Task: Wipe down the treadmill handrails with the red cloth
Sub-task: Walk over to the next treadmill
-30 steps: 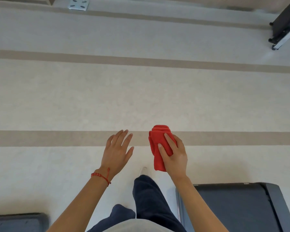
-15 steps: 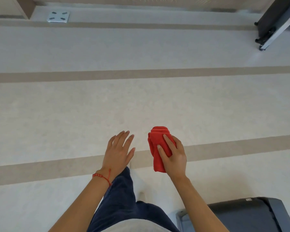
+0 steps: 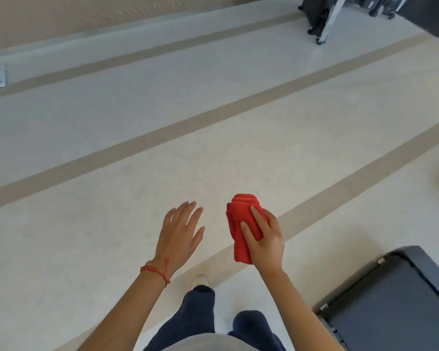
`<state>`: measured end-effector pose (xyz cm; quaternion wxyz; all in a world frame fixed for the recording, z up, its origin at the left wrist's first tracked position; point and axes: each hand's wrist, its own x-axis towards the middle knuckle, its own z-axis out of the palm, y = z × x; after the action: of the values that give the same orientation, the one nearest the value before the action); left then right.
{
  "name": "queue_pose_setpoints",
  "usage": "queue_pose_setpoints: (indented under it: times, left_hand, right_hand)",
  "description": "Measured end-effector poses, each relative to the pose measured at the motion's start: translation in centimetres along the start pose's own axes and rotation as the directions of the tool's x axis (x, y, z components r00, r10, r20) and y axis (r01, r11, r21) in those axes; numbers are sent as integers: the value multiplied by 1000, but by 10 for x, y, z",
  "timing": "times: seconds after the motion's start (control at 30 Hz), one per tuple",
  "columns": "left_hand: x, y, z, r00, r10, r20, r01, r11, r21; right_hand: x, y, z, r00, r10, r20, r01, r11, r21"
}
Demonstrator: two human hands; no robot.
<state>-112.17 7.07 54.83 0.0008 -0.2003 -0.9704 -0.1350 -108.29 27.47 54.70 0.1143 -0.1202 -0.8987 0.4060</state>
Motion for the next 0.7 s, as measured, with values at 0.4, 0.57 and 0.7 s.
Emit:
queue_pose_setpoints:
  times: [0.4,0.57,0.7]
  left_hand:
    - [96,48,15,930,367,-13,-367,929,-47]
    - [135,96,26,871,487,67,-481,872,-90]
    - [167,135,39,826,558,72,-550,828,-105]
  right_hand:
    - [16,25,-38,933,237,-270,-243,970,10]
    - [23,54,-68,868,331,-371,-341,939,40]
    - [35,83,-93,821,393,-415,-393,915,90]
